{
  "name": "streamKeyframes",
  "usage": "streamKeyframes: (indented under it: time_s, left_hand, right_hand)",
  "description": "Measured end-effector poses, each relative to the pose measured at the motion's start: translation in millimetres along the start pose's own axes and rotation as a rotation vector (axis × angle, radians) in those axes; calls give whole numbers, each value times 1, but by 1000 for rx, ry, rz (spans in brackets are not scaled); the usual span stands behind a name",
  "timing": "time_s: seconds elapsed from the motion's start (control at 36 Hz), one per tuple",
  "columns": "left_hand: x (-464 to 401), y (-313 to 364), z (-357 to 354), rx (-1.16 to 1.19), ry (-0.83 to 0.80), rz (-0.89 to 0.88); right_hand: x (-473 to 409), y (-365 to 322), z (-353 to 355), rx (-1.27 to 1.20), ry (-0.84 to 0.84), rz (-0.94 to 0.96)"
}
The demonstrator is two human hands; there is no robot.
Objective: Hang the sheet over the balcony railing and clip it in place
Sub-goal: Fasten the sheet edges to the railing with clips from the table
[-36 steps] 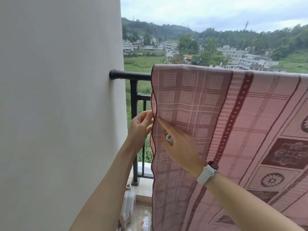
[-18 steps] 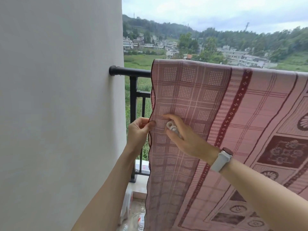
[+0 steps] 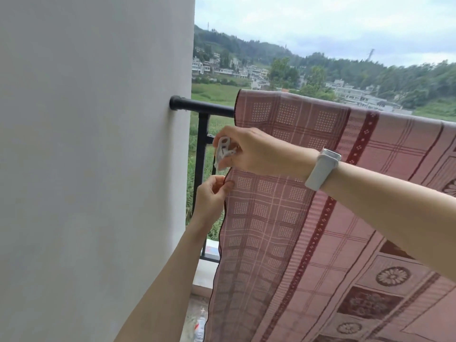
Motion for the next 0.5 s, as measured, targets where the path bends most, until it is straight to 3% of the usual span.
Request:
streamKeyframes:
  time_s: [0.25,0.5]
  left_hand:
    - [9,-4,7,-39,20,38]
    - [11,-3,11,-142,88,45]
  right_hand:
    - [-40,-4,3,544,-191,135]
    - [-50,5,-3,564,-297,72]
Point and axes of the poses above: each hand's wrist, its own x-axis away from the middle knuckle, its own z-axis out of the back of the hand, y = z × x, the point moved 5 cm from there along -x, towards the middle knuckle, and after that the axes turned 6 degrees about z, right-handed, at the moved point
